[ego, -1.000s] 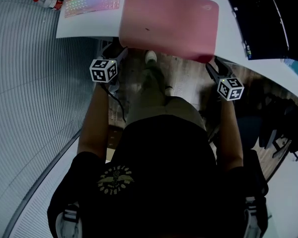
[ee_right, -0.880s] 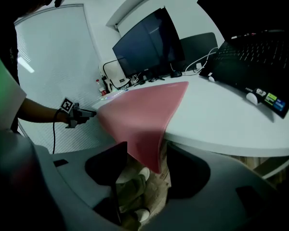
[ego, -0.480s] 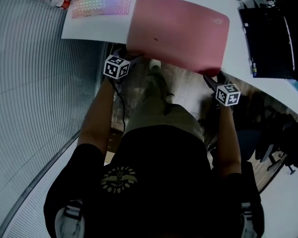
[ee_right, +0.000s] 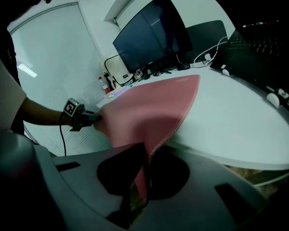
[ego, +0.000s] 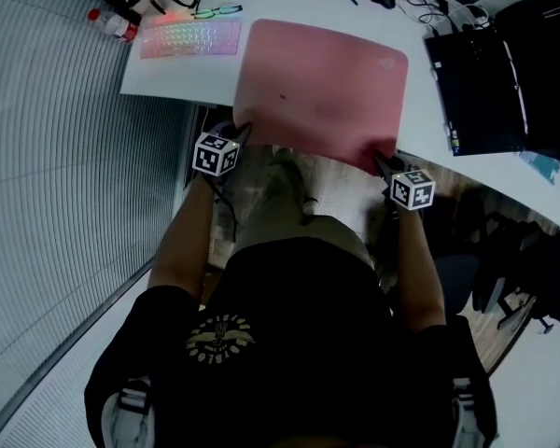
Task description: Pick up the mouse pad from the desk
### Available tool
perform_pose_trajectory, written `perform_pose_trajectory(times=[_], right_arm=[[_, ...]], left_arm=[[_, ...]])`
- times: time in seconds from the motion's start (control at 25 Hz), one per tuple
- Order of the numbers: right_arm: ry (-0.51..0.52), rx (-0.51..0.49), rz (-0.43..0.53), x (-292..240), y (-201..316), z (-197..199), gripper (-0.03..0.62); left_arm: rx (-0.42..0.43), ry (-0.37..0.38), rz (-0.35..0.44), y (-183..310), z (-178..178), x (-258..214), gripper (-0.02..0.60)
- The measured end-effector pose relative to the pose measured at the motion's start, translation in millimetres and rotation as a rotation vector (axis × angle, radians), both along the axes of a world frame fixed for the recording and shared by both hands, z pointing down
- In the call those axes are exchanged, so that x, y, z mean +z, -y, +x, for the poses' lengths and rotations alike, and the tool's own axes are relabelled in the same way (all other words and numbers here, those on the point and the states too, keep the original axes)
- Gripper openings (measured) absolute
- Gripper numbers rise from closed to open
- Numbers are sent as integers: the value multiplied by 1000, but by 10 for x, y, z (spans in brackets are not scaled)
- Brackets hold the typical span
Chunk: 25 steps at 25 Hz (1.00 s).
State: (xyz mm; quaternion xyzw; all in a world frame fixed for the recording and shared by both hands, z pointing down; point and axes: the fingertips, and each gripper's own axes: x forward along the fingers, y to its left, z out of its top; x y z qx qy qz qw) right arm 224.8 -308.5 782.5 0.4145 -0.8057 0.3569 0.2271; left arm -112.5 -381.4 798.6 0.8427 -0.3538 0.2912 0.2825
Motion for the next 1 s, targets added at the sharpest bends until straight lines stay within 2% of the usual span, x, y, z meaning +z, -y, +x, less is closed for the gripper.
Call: perform_pose_trajectory(times=[0.12, 0.28, 1.0], right_arm=[[32, 54, 23, -208, 77, 48, 17], [35, 60, 90, -545, 118, 99, 18], [100, 99, 460, -2440, 412, 113, 18]], left_arm=[[-30, -32, 73, 9, 12, -329, 24], [-50, -70, 140, 5, 31, -739, 23], [-88, -122, 488, 270, 10, -2618, 23]])
